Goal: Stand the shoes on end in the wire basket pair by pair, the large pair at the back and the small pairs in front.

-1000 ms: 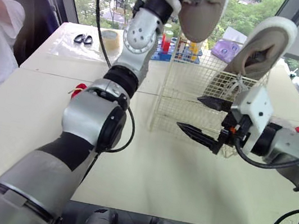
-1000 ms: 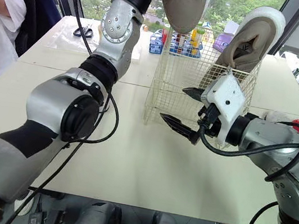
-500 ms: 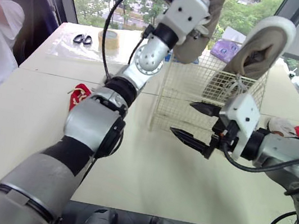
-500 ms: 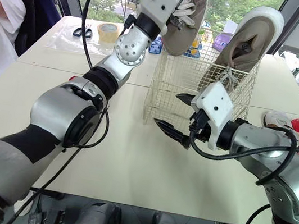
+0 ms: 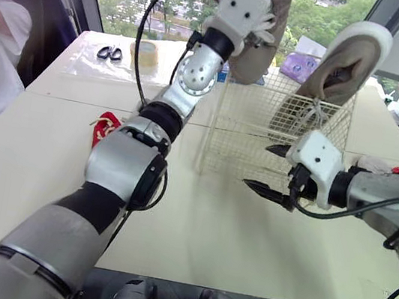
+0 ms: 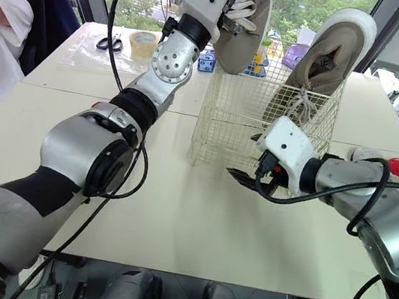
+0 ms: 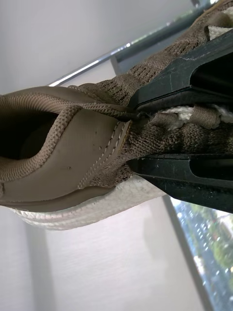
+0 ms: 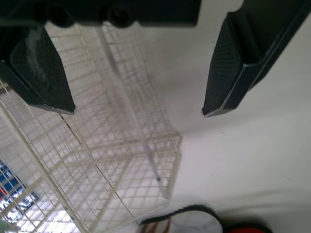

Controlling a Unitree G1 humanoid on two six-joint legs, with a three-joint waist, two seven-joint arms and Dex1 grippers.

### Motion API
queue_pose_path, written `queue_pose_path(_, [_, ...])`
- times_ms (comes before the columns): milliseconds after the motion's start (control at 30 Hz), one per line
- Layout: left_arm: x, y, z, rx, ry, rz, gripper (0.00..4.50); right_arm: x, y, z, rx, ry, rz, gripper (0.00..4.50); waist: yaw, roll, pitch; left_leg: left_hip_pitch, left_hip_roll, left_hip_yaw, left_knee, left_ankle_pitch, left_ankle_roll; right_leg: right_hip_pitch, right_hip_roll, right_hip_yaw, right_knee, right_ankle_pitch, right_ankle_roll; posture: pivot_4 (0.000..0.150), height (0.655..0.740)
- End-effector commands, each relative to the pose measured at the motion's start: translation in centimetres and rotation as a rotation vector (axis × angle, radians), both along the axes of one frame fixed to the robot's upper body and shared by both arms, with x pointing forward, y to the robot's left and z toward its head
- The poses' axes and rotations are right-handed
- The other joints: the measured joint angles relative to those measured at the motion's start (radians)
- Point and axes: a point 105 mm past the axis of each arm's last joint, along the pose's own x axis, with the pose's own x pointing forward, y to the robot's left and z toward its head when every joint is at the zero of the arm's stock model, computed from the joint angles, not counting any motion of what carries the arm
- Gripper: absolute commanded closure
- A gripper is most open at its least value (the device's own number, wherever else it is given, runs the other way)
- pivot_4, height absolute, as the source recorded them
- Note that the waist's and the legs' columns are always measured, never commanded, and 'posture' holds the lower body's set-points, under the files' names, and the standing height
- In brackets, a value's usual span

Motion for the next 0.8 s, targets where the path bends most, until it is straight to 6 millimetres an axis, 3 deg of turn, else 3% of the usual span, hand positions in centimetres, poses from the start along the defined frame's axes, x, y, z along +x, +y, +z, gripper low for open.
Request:
queue_pose_path(33, [-1.5, 1.0, 3.0, -0.130, -0.062, -0.126, 3.99, 1.3, -0.5, 0.8, -0.040, -0.032, 0.035, 0.00, -0.001, 0.000, 0.000, 0.000, 0.000, 0.000, 0.000, 0.000, 0.000, 0.000, 0.000, 0.000, 0.000, 0.000, 0.000, 0.150, 0.7400])
queue_pose_path(300, [-1.8, 3.2, 4.4, -0.240, -0.065, -0.271, 3.99, 3.3, 0.2, -0.4, -0.124, 0.054, 0.170, 0.00, -0.006, 0.000, 0.000, 0.000, 0.000, 0.001, 0.000, 0.000, -0.001, 0.000, 0.000, 0.000, 0.000, 0.000, 0.000, 0.150, 0.7400])
queue_pose_path(400, [-2.1, 4.3, 5.1, -0.257, -0.100, -0.271, 3.99, 3.9, 0.4, -1.2, -0.162, 0.088, 0.215, 0.84, -0.008, 0.000, 0.000, 0.000, 0.000, 0.001, 0.000, 0.001, -0.002, 0.000, 0.000, 0.000, -0.001, 0.000, 0.000, 0.150, 0.7400])
queue_pose_path(633, [-2.2, 4.8, 5.2, -0.230, -0.123, -0.235, 3.99, 4.2, 1.0, -1.6, -0.201, 0.117, 0.283, 4.31, -0.012, 0.000, 0.000, 0.000, -0.001, 0.001, 0.000, 0.004, -0.007, 0.000, 0.000, 0.000, -0.001, 0.000, 0.000, 0.150, 0.7400])
queue_pose_path(800, [-2.8, 4.3, 5.3, -0.200, -0.162, -0.244, 3.99, 3.8, 1.5, -1.8, -0.217, 0.142, 0.325, 4.41, -0.022, 0.000, 0.000, 0.000, -0.001, 0.001, 0.000, 0.004, -0.008, 0.000, 0.000, 0.000, 0.000, 0.000, 0.001, 0.150, 0.7400])
